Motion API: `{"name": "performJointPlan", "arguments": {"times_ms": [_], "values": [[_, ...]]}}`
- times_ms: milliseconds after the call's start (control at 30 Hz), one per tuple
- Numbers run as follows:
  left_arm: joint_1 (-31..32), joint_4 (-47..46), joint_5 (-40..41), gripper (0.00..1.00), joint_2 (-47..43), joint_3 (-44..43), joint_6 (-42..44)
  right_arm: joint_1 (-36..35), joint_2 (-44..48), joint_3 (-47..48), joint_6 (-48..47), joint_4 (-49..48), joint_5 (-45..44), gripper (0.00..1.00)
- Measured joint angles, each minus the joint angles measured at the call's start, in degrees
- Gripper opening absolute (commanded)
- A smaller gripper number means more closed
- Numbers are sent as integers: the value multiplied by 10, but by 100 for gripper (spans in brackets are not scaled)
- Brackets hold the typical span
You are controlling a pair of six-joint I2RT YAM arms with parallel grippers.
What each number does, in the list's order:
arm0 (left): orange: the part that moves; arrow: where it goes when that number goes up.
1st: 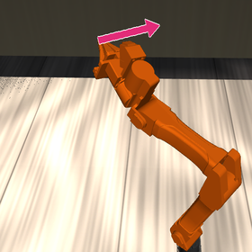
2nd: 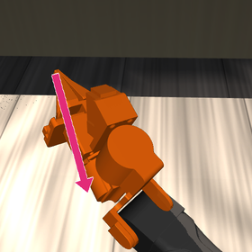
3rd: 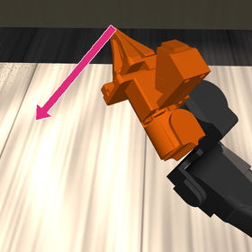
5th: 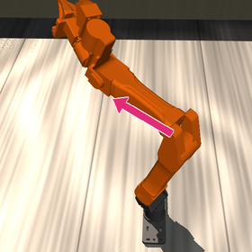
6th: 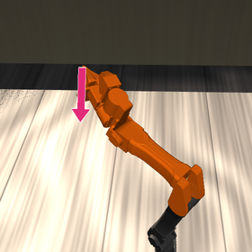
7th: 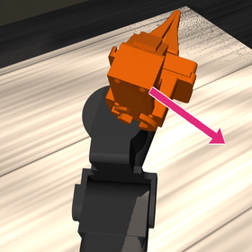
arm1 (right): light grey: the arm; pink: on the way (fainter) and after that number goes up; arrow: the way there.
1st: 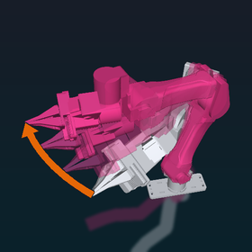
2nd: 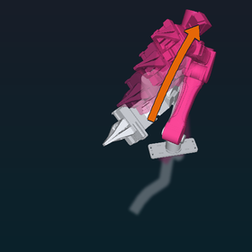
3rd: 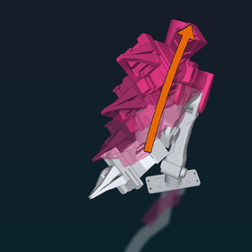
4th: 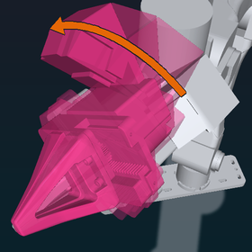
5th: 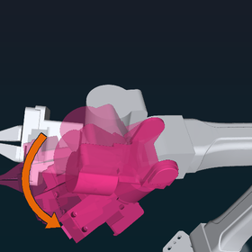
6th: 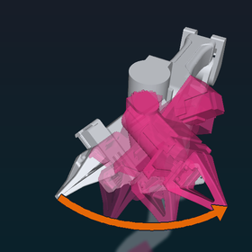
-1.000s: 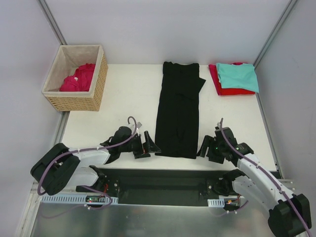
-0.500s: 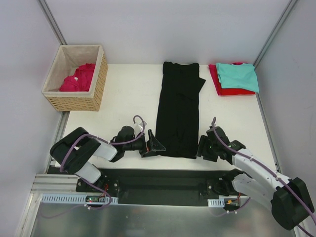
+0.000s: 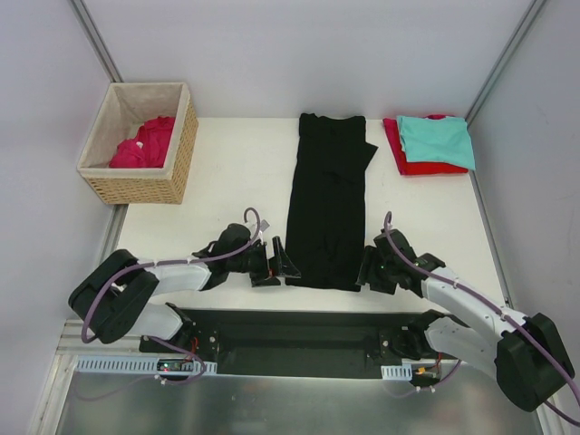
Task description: Fold and stack the t-shirts
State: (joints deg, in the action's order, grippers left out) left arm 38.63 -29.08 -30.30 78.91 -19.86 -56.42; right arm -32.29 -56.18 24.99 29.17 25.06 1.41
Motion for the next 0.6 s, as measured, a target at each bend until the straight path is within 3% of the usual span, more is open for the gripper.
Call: {"name": "performJointPlan", "arguments": {"times_ms": [133, 333, 433, 467, 600], "values": [[0, 65, 17, 98, -11, -16, 23, -4, -1, 0, 2, -5, -1, 59], [0, 47, 9, 93, 31, -31, 20, -9, 0, 1, 3, -8, -11, 57], [0, 23, 5, 74, 52, -34, 16, -10, 9, 1, 4, -6, -21, 56], [0, 14, 4, 60, 61, -34, 15, -10, 15, 1, 4, -5, -23, 56], [-1, -7, 5, 31, 98, -35, 10, -10, 34, 1, 4, 3, -30, 55]]}}
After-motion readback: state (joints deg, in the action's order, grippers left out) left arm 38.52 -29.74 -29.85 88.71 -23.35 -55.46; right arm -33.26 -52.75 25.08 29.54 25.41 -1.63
